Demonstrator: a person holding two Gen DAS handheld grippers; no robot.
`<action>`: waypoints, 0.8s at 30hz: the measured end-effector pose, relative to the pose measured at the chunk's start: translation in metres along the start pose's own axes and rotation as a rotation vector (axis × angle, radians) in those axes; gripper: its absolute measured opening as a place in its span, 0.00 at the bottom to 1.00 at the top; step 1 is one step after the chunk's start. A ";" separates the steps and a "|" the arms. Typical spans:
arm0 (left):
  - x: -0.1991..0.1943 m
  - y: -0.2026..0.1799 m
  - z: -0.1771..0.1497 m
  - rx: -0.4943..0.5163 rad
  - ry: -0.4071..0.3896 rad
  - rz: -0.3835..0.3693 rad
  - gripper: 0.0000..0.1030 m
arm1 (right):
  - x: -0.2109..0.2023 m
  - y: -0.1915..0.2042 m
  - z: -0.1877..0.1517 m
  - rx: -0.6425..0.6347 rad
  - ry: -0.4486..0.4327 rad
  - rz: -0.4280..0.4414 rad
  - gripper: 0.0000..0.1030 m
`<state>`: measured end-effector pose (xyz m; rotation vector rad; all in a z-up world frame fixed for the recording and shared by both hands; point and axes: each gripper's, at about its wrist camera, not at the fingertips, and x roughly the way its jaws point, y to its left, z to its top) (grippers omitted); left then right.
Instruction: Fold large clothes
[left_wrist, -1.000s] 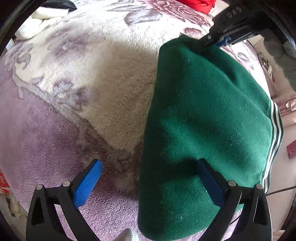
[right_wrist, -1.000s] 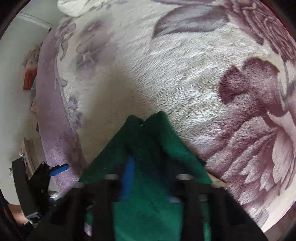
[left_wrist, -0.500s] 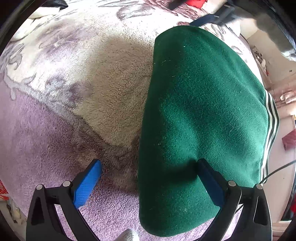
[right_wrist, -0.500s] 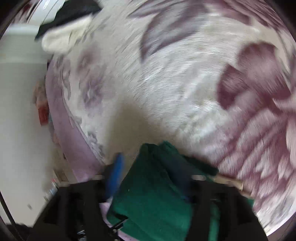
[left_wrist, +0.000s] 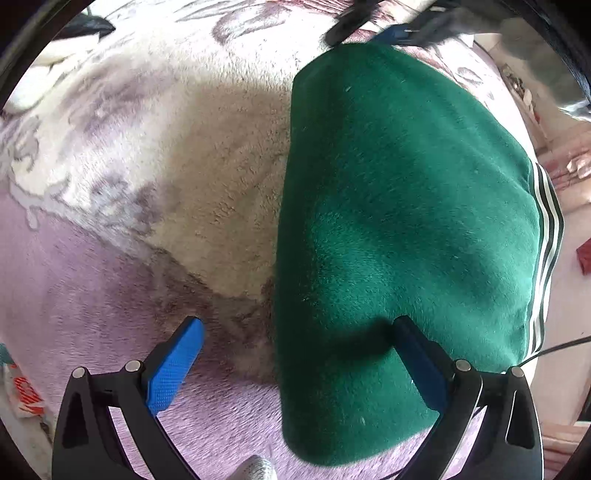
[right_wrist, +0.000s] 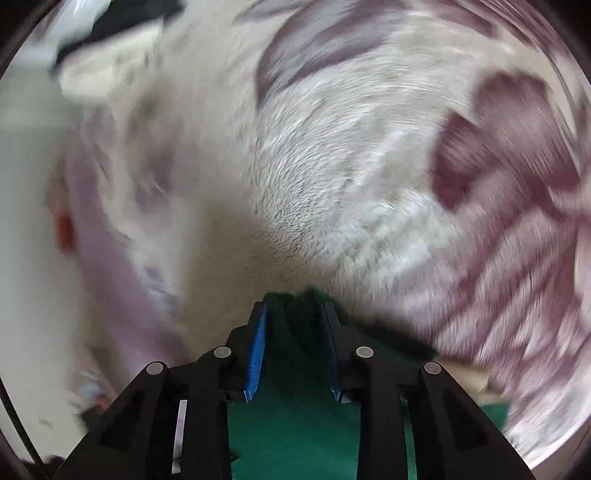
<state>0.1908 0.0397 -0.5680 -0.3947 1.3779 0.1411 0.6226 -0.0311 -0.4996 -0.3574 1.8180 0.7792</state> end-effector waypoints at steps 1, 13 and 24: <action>-0.006 -0.002 0.003 0.004 -0.005 0.004 1.00 | -0.021 -0.015 -0.011 0.061 -0.028 0.073 0.32; -0.025 0.008 0.095 0.020 -0.078 -0.059 1.00 | -0.118 -0.181 -0.230 0.563 -0.272 0.171 0.62; 0.054 0.009 0.162 -0.032 0.052 -0.176 1.00 | -0.034 -0.229 -0.222 0.688 -0.423 0.293 0.03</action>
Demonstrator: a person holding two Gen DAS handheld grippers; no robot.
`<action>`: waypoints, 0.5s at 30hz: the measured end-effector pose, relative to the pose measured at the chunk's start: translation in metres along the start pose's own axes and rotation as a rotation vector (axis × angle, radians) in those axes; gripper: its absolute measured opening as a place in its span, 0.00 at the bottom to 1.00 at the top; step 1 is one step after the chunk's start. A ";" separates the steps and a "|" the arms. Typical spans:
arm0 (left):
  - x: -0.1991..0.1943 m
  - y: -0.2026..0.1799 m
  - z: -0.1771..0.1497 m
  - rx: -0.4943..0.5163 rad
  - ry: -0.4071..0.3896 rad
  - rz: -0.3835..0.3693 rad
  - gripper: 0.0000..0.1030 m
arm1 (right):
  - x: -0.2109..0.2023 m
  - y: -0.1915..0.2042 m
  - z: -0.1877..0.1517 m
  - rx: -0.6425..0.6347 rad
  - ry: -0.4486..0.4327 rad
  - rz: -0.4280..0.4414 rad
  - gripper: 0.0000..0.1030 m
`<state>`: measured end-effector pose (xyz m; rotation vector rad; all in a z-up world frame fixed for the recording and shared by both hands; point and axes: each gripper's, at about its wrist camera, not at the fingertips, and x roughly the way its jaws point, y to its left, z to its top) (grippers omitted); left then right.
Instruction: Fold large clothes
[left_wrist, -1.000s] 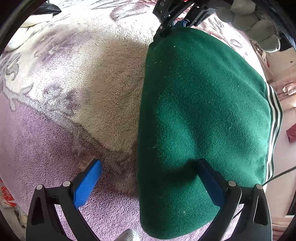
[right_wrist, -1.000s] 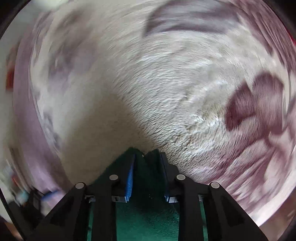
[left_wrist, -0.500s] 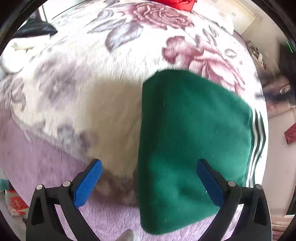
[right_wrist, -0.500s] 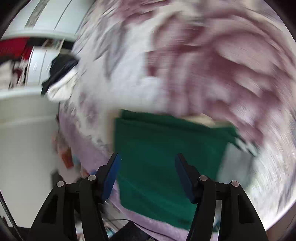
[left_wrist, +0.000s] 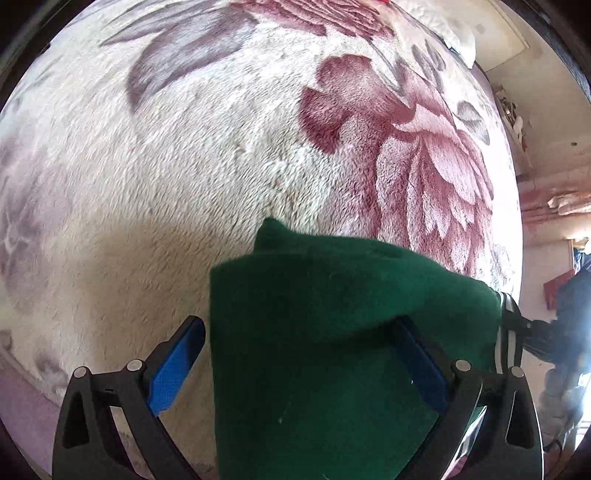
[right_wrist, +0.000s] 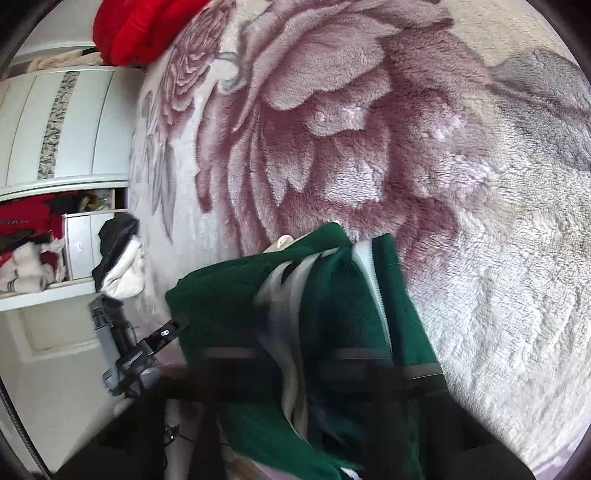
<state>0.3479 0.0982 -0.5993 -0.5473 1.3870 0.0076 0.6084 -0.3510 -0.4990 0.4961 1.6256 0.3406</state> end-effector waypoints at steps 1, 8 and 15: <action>0.001 -0.003 0.000 0.012 -0.001 0.005 1.00 | -0.002 0.003 0.002 0.009 -0.039 -0.044 0.02; -0.010 -0.011 -0.008 0.058 -0.014 0.074 1.00 | -0.002 -0.021 0.010 0.096 -0.022 -0.019 0.05; -0.058 -0.003 -0.051 0.059 -0.074 0.174 1.00 | -0.052 -0.039 -0.064 0.085 0.041 -0.042 0.75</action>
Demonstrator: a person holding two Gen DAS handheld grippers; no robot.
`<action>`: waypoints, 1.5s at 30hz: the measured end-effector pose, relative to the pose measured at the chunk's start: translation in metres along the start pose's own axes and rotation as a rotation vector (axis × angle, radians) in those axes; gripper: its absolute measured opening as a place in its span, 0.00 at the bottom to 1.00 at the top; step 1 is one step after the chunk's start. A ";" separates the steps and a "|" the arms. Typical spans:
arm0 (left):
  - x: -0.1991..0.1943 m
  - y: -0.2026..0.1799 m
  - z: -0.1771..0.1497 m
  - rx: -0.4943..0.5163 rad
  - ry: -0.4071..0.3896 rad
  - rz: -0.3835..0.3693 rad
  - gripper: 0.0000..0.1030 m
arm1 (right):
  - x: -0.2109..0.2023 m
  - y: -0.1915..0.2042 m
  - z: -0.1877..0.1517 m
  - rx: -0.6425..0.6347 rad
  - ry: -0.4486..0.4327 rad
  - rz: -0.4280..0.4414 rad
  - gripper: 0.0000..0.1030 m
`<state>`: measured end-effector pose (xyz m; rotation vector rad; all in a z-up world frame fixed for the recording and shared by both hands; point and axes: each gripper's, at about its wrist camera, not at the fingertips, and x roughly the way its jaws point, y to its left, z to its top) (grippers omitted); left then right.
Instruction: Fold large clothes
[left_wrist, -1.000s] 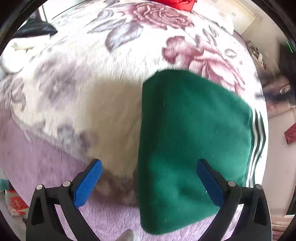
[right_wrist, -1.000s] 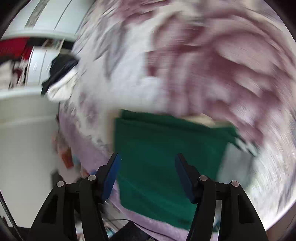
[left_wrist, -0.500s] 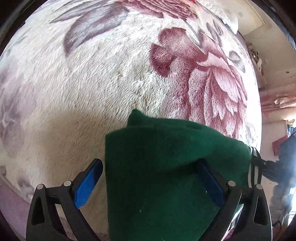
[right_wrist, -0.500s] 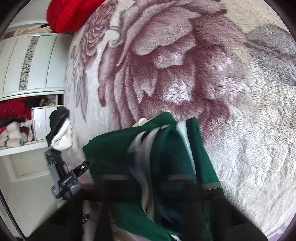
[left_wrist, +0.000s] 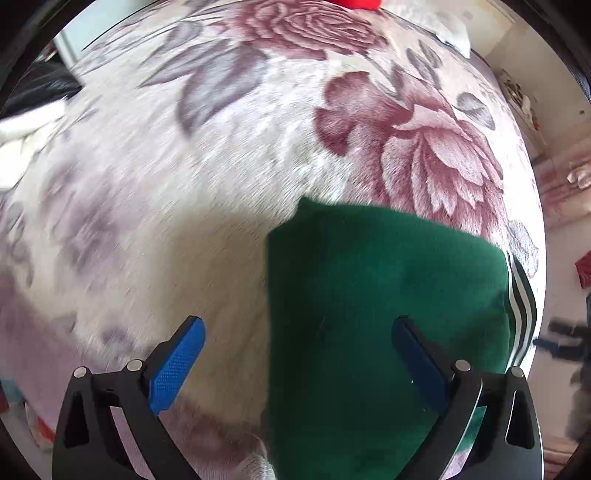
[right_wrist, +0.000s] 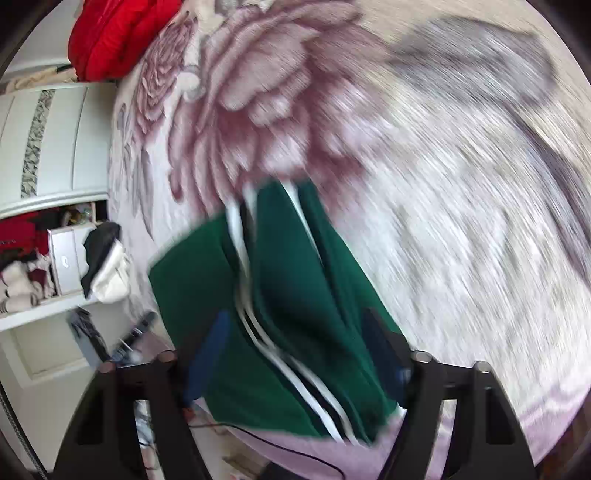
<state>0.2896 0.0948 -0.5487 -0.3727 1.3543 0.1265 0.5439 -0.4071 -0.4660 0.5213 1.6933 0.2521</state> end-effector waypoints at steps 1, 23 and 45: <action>-0.003 0.003 -0.006 -0.008 0.001 0.011 1.00 | 0.004 -0.007 -0.017 -0.007 0.043 -0.029 0.75; 0.037 -0.002 -0.057 -0.042 0.106 0.036 1.00 | 0.051 -0.098 -0.064 0.231 -0.018 -0.281 0.00; 0.071 0.010 -0.033 -0.127 0.076 -0.405 1.00 | 0.121 -0.027 0.028 -0.309 0.293 0.246 1.00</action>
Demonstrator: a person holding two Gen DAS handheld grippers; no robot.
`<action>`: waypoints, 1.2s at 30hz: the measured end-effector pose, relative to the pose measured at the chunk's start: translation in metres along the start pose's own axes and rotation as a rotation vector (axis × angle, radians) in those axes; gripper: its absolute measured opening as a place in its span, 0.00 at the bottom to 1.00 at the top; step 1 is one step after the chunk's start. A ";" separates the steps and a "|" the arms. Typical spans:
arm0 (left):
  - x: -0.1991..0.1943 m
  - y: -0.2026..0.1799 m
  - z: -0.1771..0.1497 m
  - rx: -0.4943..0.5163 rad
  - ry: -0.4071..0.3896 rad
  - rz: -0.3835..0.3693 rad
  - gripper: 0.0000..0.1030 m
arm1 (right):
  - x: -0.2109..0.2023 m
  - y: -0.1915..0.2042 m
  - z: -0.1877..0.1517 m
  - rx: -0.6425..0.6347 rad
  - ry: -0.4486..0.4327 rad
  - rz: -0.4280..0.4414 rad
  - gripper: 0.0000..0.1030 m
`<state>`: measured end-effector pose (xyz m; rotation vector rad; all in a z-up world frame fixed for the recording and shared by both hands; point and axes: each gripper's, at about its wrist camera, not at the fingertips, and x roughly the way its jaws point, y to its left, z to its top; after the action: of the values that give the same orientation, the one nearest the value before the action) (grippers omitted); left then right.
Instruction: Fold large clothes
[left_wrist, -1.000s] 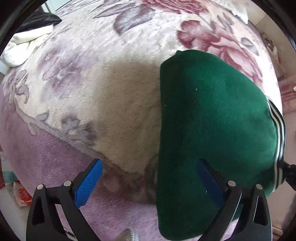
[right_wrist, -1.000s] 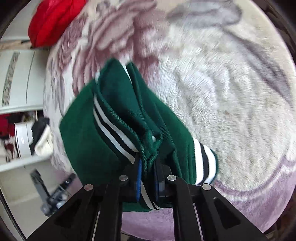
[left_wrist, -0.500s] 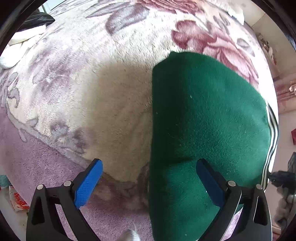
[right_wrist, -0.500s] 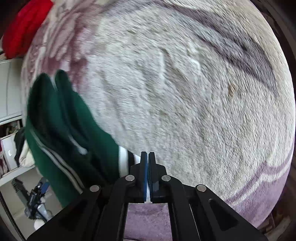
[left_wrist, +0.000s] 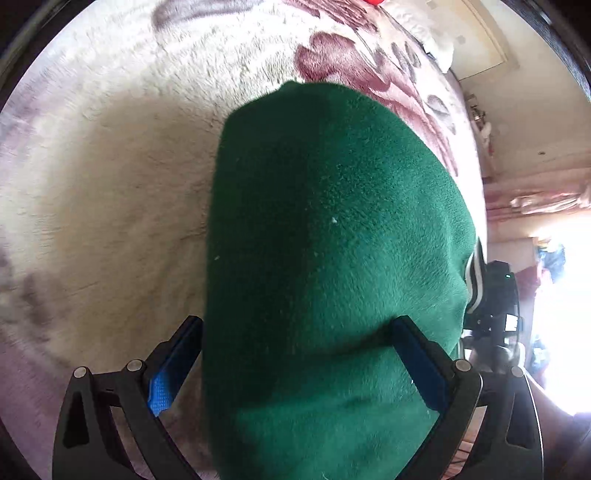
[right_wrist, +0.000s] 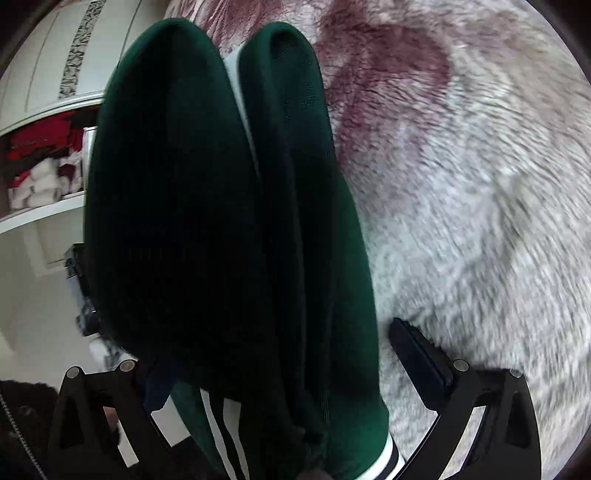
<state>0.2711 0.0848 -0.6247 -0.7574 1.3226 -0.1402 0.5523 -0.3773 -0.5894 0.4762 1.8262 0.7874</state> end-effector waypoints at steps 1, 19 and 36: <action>0.000 0.001 0.000 0.000 0.003 -0.025 1.00 | 0.001 0.001 0.003 -0.025 0.019 0.042 1.00; -0.049 -0.028 0.036 0.079 -0.074 -0.053 0.62 | 0.007 0.076 -0.019 0.061 -0.164 0.298 0.43; 0.011 -0.135 0.339 0.320 -0.040 -0.127 0.62 | -0.101 0.131 0.175 0.123 -0.458 0.299 0.42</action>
<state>0.6243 0.1191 -0.5401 -0.5672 1.1774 -0.4258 0.7470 -0.2993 -0.4717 0.9446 1.3957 0.6953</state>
